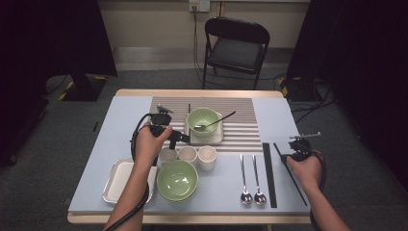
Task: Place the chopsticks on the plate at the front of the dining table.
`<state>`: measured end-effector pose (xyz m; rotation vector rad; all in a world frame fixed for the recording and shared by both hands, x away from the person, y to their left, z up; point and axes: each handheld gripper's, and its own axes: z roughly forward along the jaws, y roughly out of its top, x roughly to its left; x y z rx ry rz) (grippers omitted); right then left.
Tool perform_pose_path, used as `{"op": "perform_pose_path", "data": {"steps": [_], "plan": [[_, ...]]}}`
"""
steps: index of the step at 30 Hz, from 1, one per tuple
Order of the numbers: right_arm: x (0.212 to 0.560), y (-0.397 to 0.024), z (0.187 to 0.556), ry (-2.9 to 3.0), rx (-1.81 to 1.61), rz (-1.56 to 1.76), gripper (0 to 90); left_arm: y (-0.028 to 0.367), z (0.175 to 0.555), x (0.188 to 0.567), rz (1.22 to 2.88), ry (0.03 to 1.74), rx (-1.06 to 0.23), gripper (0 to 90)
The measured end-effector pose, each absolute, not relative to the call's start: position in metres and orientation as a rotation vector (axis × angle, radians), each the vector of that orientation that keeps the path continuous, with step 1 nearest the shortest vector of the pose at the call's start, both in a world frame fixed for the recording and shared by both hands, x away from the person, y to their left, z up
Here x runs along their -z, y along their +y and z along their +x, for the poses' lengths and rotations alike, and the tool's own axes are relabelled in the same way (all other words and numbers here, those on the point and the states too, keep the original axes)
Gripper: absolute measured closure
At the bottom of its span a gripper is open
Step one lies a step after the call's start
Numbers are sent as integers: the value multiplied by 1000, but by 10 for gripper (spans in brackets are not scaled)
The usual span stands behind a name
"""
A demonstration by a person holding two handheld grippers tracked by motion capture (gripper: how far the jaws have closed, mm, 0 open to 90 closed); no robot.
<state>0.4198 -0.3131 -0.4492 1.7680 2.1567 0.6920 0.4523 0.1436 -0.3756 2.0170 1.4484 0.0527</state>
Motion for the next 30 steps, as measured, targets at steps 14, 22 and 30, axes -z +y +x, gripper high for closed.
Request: {"op": "perform_pose_path", "data": {"steps": [14,22,30], "plan": [[441,-323,424,2172,-792,1800,865,137,454,374,2029,1437,-49,174],[428,-326,427,2170,-852,1795,865,138,453,372,2030,1433,-54,174],[418,-327,430,2163,-936,1831,865,138,451,372,2035,1432,-53,174]]}}
